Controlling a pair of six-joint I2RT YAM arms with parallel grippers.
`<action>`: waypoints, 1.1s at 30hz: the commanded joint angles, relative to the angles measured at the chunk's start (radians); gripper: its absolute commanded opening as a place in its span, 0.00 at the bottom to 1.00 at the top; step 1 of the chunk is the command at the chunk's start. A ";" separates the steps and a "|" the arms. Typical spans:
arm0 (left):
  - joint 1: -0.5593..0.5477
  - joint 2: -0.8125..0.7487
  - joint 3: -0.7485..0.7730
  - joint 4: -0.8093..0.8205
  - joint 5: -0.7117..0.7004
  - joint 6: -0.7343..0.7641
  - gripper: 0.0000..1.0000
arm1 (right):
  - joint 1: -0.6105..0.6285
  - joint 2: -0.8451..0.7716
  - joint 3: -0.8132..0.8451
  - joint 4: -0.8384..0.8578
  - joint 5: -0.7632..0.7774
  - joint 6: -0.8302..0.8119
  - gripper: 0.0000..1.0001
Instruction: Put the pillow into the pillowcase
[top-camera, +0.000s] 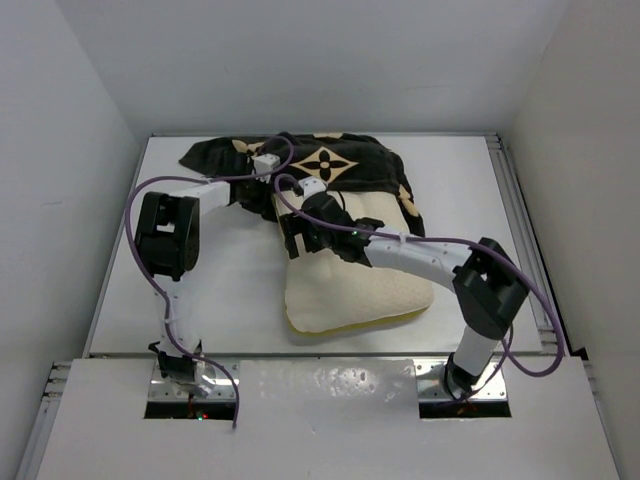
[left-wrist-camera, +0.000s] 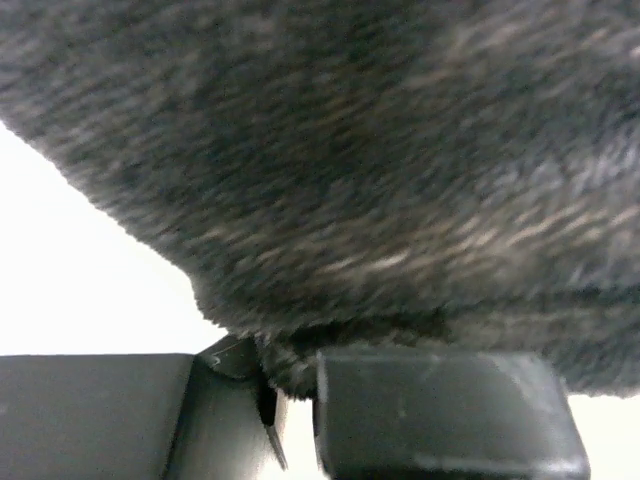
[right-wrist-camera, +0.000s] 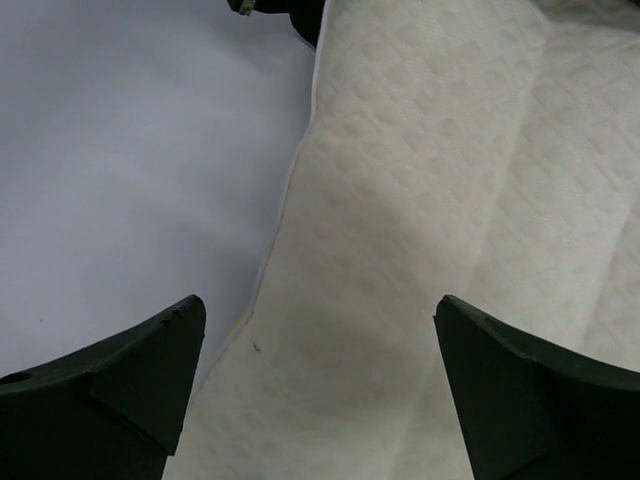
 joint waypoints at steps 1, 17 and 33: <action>0.027 -0.064 -0.008 0.001 0.075 -0.006 0.00 | 0.006 0.041 0.051 0.040 0.020 0.061 0.95; -0.057 -0.389 0.041 -0.467 0.107 0.315 0.00 | -0.084 0.247 0.230 0.041 0.062 0.353 0.00; -0.222 -0.478 0.155 -0.942 0.465 0.805 0.00 | -0.152 -0.006 0.089 0.396 0.380 0.547 0.00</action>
